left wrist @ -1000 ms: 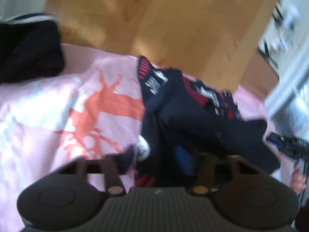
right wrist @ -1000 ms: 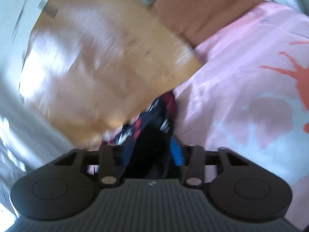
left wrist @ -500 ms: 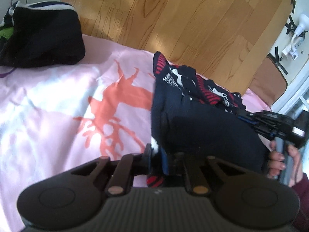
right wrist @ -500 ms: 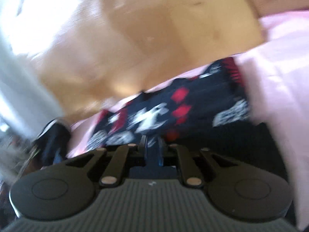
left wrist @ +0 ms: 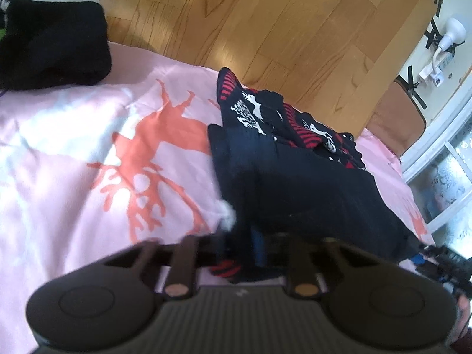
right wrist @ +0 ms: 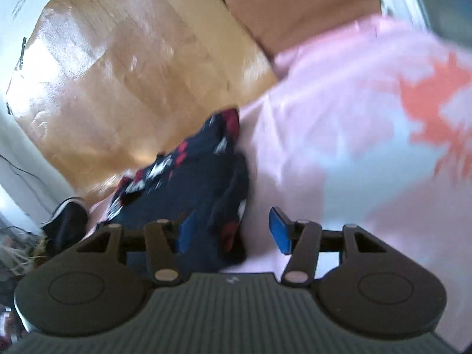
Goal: Fold small clothes
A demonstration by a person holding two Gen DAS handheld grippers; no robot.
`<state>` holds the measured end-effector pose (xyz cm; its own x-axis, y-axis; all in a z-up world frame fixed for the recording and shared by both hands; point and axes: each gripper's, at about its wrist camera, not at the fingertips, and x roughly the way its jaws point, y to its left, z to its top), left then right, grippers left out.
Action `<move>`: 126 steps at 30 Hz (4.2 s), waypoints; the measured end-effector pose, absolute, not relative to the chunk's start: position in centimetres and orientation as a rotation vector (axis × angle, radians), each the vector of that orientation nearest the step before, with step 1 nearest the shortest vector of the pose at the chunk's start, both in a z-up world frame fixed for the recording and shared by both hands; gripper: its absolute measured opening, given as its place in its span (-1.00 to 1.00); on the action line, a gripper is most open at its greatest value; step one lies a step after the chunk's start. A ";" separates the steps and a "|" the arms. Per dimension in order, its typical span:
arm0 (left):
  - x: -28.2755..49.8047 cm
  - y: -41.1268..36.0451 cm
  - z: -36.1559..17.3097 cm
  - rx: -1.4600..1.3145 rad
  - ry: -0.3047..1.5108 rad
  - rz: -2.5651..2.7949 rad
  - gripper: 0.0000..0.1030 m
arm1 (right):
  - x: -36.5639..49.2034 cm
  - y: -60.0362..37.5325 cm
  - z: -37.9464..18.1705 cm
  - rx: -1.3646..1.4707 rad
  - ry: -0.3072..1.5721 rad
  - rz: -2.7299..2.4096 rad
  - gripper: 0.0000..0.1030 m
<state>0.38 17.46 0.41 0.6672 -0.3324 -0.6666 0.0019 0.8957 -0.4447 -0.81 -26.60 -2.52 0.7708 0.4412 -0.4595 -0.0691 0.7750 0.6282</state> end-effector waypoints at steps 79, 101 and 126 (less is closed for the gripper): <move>-9.1 10.7 4.5 -0.224 0.626 -0.265 -0.44 | -9.1 -16.7 -1.7 -0.017 0.507 0.620 -0.65; 0.8 11.2 2.4 -0.213 0.675 -0.121 -0.24 | -1.9 -22.1 -2.6 0.383 0.604 0.403 -0.80; 6.6 5.0 1.2 -0.164 0.651 -0.344 -0.39 | 3.8 -26.4 -5.3 0.863 0.737 0.363 -0.34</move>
